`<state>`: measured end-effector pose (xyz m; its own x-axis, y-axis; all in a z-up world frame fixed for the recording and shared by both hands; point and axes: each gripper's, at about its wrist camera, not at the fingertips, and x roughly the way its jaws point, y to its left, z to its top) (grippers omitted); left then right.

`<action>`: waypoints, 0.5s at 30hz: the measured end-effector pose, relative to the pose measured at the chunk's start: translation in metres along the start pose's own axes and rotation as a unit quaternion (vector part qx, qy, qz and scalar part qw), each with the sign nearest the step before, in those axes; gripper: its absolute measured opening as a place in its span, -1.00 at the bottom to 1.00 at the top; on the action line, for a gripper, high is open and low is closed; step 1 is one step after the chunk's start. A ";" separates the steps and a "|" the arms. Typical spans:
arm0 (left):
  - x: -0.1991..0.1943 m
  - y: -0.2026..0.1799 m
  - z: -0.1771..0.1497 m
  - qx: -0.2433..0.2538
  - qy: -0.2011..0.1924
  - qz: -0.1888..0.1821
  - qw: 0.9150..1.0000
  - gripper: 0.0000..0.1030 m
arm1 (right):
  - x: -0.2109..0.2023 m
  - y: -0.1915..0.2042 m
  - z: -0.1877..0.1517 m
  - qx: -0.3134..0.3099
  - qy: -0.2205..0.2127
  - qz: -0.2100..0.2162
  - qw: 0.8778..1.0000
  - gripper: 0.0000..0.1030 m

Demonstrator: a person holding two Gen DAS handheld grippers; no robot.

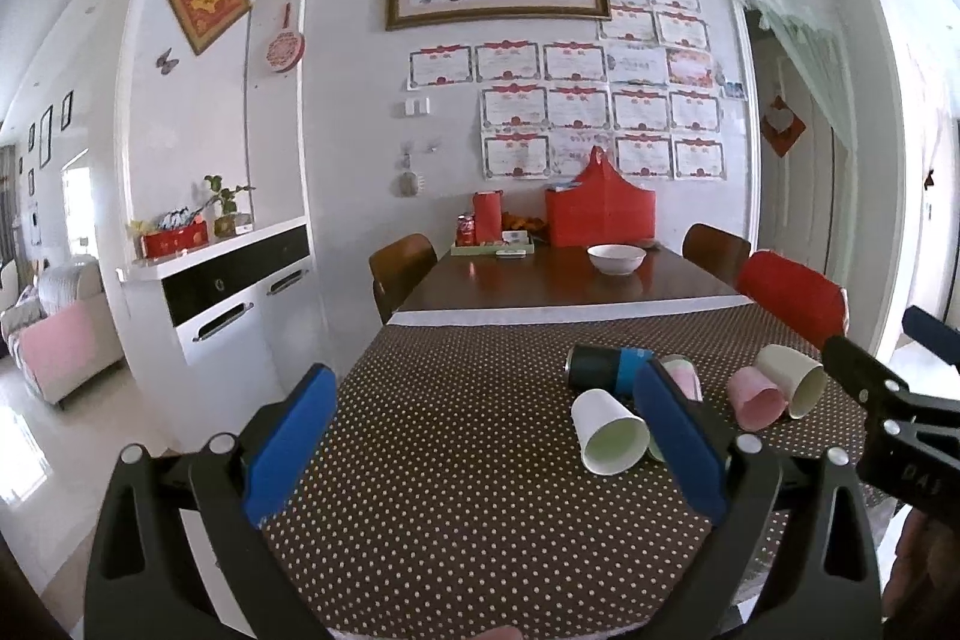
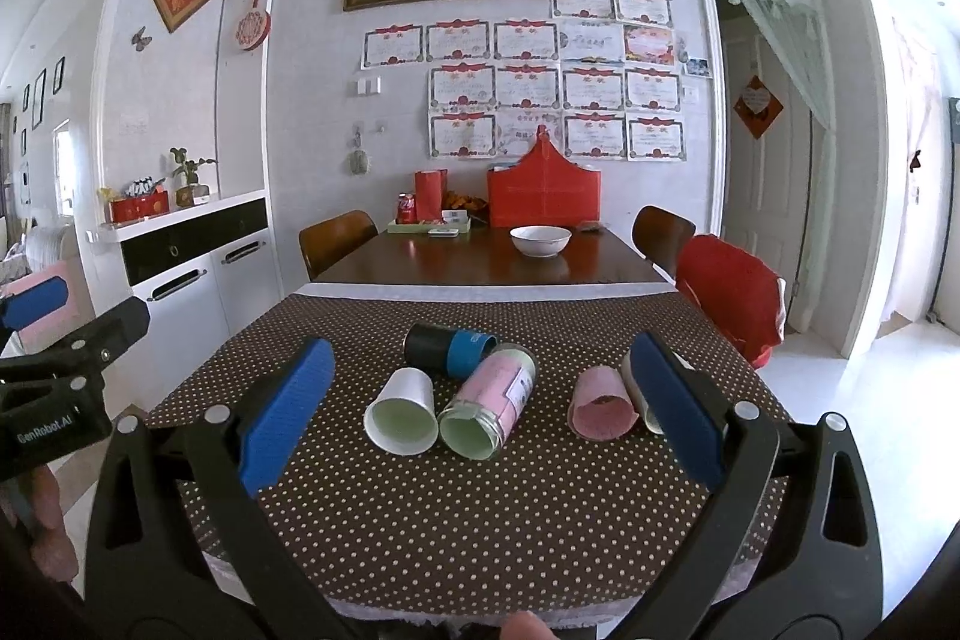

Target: Flip cup upside down

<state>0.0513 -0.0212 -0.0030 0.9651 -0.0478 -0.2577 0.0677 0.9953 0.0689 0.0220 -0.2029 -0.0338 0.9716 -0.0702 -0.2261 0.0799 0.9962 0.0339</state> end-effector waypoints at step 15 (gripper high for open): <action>0.141 -0.031 0.021 0.109 0.088 -0.046 0.989 0.90 | 0.098 -0.037 0.009 0.007 0.071 -0.017 0.997 0.88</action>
<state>0.1909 -0.0604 -0.0209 0.8949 -0.1030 -0.4342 0.2248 0.9446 0.2393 0.1161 -0.2471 -0.0485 0.9268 -0.0958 -0.3631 0.1169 0.9925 0.0367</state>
